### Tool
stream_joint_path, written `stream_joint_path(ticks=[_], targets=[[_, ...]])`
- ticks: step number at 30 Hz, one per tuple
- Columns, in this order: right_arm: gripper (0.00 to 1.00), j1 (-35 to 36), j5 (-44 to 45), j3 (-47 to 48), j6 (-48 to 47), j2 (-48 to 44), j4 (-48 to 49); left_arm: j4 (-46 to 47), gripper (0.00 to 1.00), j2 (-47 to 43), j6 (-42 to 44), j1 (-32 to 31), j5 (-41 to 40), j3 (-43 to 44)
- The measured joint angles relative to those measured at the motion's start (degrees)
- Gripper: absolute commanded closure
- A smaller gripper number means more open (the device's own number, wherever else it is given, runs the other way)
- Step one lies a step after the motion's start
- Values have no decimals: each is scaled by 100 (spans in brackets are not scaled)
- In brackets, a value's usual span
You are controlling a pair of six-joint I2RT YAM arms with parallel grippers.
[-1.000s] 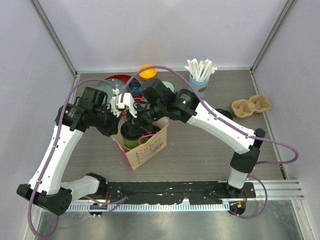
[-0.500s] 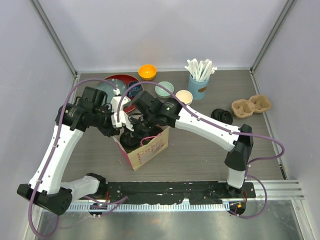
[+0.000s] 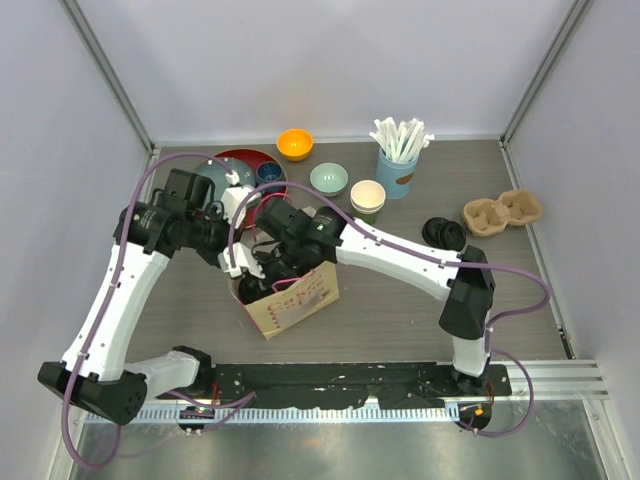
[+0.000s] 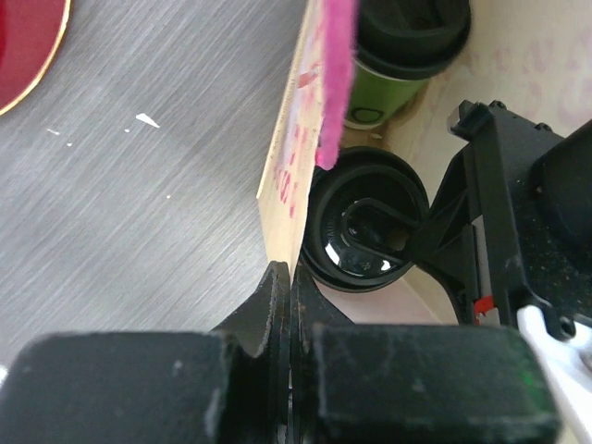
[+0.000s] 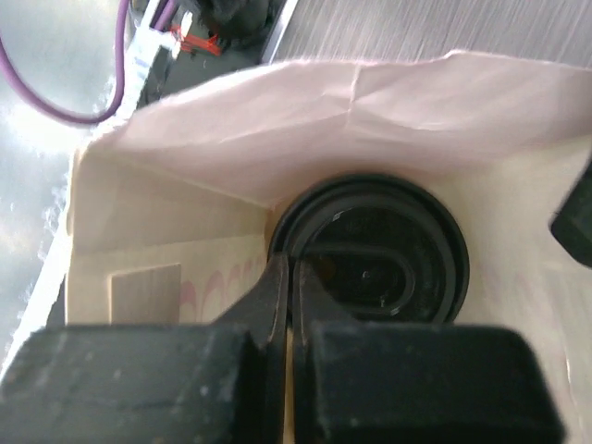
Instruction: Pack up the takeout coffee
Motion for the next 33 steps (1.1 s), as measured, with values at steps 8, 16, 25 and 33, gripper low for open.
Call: stream_joint_path(ticks=[8,16,25,33], targets=[[99,-22,-101,-11,-114,188,66,168,100,15,157,72,-76,-63],[99,-7,-63,-33,-127,247,157,236,100,31,289,103,-186,-87],[99,-7,-50,-181,-72,245,367,238,100,31,369,105,-323,-94],[99,-7,-9,-256,-17,234,407,260,100,28,376,109,-334,-101]])
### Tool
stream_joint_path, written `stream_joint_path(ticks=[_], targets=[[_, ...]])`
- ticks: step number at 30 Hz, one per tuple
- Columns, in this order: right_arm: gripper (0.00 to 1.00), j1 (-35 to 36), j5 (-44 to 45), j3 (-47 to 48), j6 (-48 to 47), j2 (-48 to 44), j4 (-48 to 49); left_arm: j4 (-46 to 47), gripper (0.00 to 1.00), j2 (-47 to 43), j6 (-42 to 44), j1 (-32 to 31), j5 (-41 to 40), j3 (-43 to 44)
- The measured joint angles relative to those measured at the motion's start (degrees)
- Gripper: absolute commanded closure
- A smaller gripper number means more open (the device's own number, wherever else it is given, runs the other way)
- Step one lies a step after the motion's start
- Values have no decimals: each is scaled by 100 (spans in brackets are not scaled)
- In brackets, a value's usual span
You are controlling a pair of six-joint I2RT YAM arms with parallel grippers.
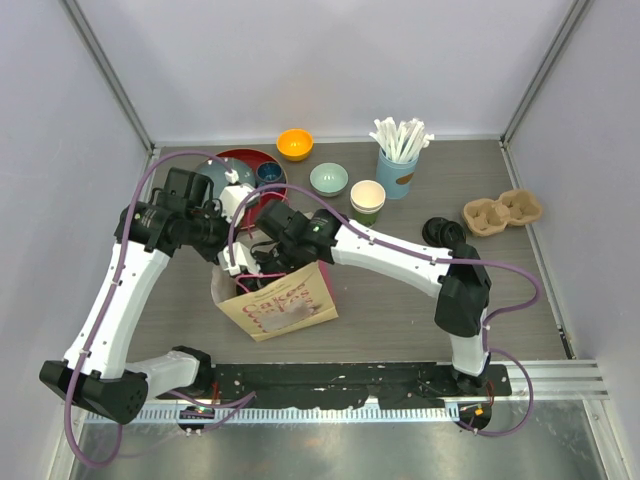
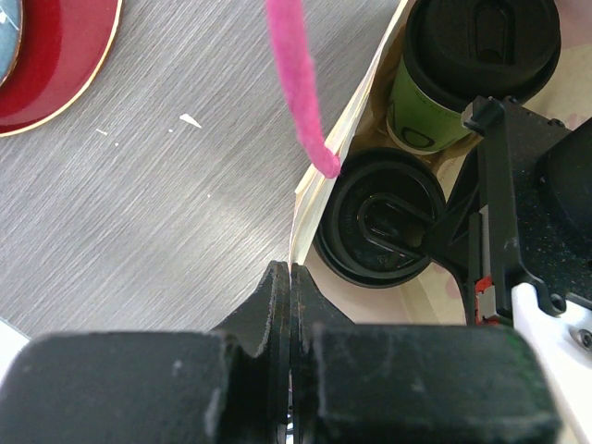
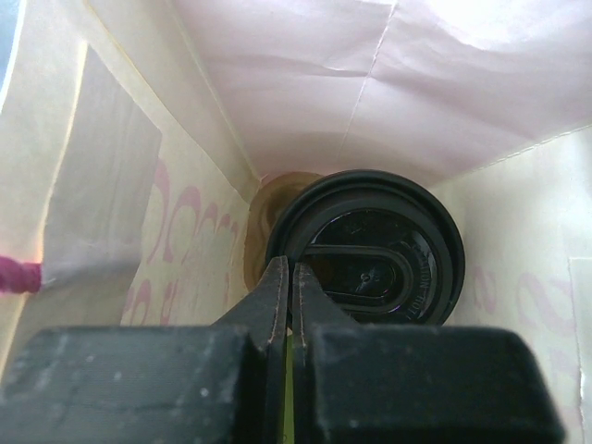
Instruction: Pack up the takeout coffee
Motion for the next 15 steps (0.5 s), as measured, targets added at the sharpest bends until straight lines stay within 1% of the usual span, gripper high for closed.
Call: stream_joint_path(ticks=[10,13,14,15], targets=[[98,57,160,-157,201,-111,190,7,100,0,42,0,15,0],[93,79,229,-319,310,-201,380,7,100,0,46,0,70,0],[85,85,249,-354,339,-216,426,9,100,0,48,0,85,0],[80,90,256,-361,354,-221,446,9,100,0,55,0,87,0]])
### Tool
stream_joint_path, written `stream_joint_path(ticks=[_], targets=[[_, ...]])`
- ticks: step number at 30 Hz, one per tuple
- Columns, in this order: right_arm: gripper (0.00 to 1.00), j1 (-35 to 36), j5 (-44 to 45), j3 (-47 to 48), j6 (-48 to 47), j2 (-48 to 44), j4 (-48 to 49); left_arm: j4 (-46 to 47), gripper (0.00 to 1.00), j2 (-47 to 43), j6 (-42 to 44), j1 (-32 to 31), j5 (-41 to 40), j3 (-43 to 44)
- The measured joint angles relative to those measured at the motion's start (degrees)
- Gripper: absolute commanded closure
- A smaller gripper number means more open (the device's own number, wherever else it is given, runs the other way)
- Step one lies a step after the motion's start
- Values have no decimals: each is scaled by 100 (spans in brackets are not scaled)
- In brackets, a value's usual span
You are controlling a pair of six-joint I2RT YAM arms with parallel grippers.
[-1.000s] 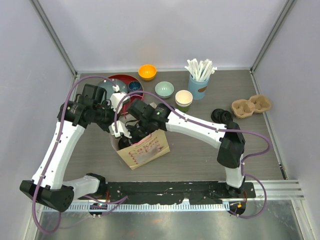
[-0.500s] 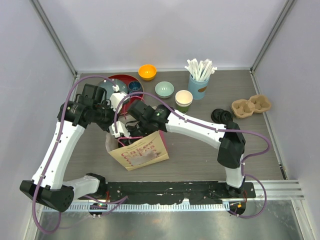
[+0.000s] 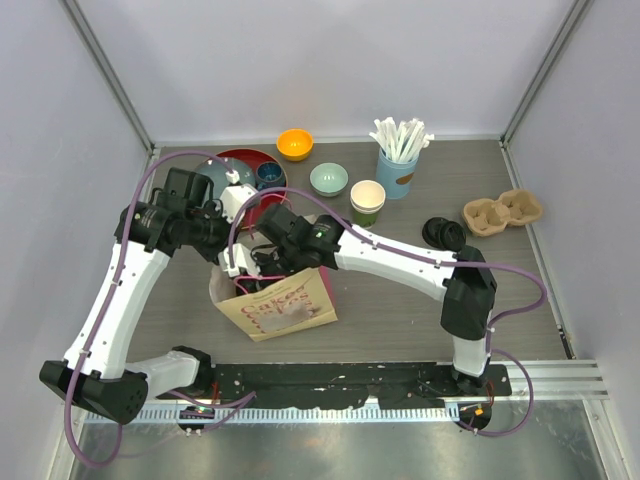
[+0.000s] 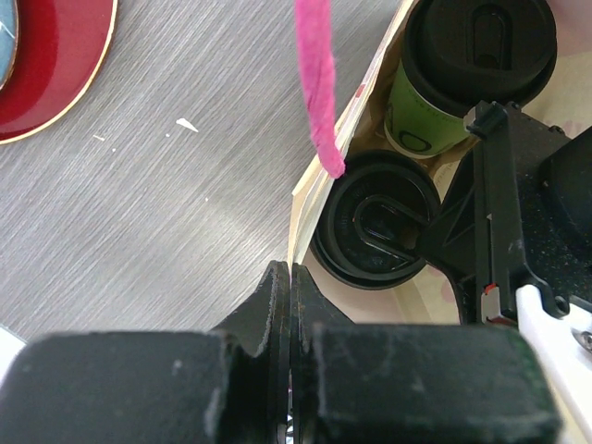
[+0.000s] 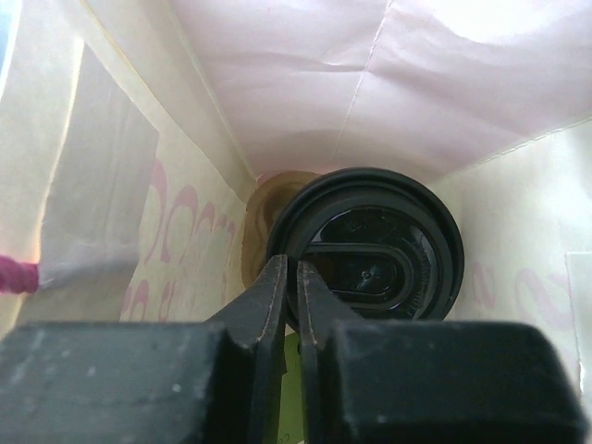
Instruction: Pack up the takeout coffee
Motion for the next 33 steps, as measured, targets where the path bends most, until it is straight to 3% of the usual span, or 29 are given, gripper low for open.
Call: stream_joint_path(ticks=[2,16,26,33], targets=[[69,7,22,-11,28,-9,20,4,100,0,24,0,0,-4],[34,70,463,-190,511,-284,146,103,100,-4,20,0,177,-20],[30,98,564,-197,673,-369,120,175,100,-26,17,-2,304,-42],[30,120,678,-192,885,-584,643,260,100,-31,-107,-107,529,-94]])
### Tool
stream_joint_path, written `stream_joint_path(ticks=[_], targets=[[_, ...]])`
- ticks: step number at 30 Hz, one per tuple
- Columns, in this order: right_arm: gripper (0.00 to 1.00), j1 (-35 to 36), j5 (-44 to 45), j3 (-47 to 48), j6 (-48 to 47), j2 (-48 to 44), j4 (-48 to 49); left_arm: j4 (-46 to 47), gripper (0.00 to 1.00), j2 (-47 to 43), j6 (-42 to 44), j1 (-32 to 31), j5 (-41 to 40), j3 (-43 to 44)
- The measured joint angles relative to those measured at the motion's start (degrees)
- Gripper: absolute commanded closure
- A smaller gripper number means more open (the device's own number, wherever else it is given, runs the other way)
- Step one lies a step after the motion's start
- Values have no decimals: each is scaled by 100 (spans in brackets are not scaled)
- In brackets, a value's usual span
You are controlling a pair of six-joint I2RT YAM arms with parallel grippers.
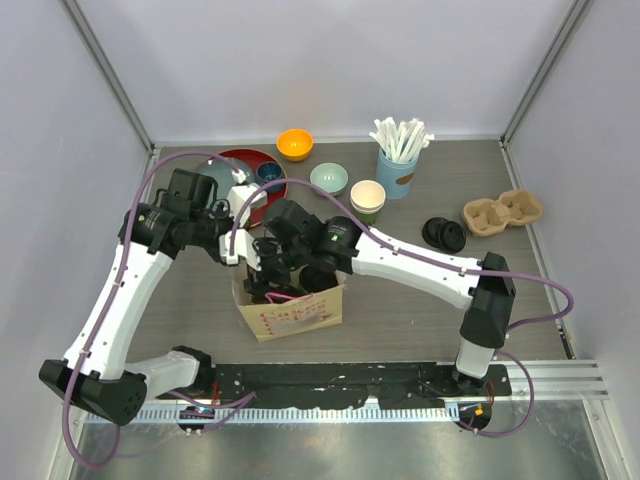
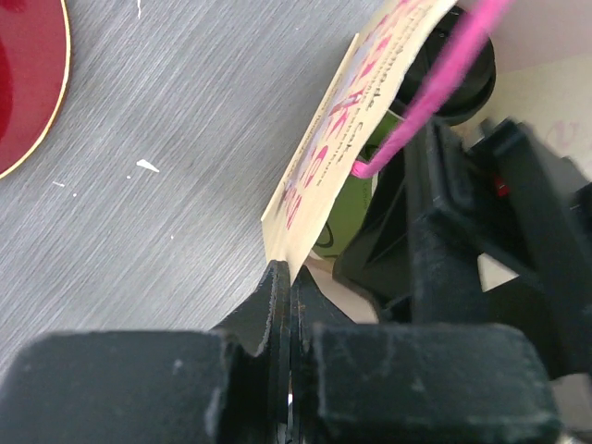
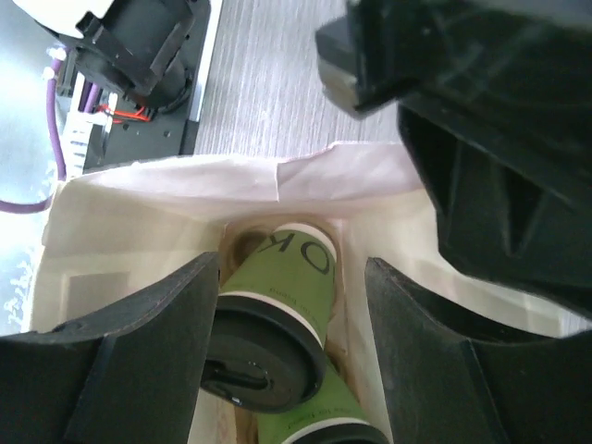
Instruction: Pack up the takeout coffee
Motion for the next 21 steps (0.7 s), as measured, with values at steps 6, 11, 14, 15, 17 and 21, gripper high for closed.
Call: stream_joint_path(ticks=[6,11,14,15,17,21], targets=[[30,-68,229,-111,133,-382,92,20,100,-7,-48,-20,57,-28],[29,-79,337,-243,195,-748,247,20,100,-13,-50,-24,92,-33],[29,-66,339,-240,197,-920,452,20,100,-11,-48,-28,94,-37],[29,-66,339,-240,199,-973,496,22,100,-11,-50,-28,92,-39],[29,-66,348,-240,221,-1058,555,22,100,-11,-50,-31,92,-39],[28,-66,343,-238,343,-1255,636,22,100,-11,-48,-31,90,-39]])
